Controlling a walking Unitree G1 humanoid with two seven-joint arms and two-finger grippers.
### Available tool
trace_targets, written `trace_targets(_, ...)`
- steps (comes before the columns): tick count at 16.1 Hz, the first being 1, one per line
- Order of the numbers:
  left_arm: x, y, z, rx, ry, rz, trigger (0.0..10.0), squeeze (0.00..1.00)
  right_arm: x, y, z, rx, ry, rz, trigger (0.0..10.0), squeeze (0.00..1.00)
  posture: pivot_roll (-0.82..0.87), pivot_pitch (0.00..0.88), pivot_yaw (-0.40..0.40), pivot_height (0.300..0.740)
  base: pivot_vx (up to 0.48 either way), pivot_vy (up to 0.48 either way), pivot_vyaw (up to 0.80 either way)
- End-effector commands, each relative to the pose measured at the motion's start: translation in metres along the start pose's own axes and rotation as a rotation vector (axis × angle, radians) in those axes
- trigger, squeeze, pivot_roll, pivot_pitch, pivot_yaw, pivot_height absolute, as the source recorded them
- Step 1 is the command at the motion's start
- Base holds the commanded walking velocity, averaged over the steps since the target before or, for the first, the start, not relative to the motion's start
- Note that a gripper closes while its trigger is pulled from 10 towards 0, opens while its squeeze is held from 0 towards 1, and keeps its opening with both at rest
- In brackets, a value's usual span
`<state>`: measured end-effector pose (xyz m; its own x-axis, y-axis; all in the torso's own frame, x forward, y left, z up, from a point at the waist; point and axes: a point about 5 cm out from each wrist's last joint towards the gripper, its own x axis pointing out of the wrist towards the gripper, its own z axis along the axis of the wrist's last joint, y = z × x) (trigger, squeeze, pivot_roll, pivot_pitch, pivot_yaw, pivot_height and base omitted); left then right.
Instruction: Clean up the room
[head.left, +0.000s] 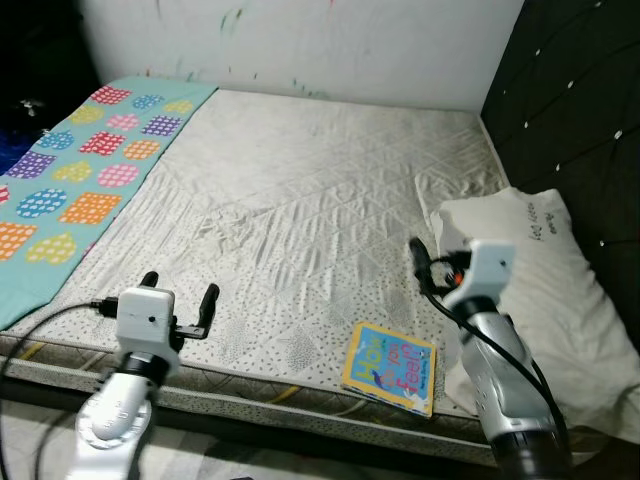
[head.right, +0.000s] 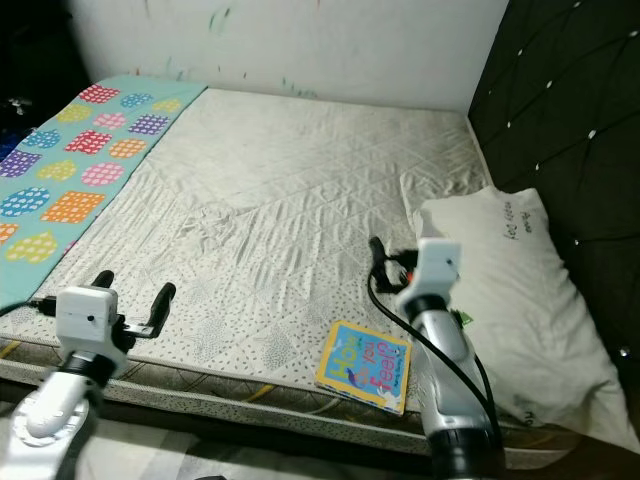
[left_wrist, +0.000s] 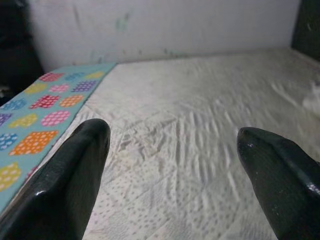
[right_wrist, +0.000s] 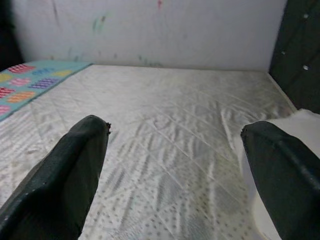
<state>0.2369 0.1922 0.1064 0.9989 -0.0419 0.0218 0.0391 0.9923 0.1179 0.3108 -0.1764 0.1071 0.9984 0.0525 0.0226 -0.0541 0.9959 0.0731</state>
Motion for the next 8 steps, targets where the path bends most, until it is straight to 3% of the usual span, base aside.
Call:
trace_targets(1,0.001,0.000,0.000,0.014,-0.021,0.034,10.0,0.00,-0.002,-0.007,0.006,-0.005,-0.026,-0.022,10.0,0.00,0.03,0.000,-0.058,0.740,0.000,0.000,0.00)
trace_targets(5,0.012,0.001,0.008,0.044,-0.075,0.024,10.0,0.00,0.006,0.004,0.011,-0.027,-0.031,0.007,10.0,0.00,0.03,0.000,-0.119,0.740,0.000,0.000,0.00)
trace_targets(8,0.008,-0.003,0.002,-0.001,-0.050,0.027,10.0,0.00,-0.001,0.008,0.004,-0.039,-0.023,0.010,10.0,0.00,0.00,0.000,-0.029,0.740,0.000,0.000,0.00)
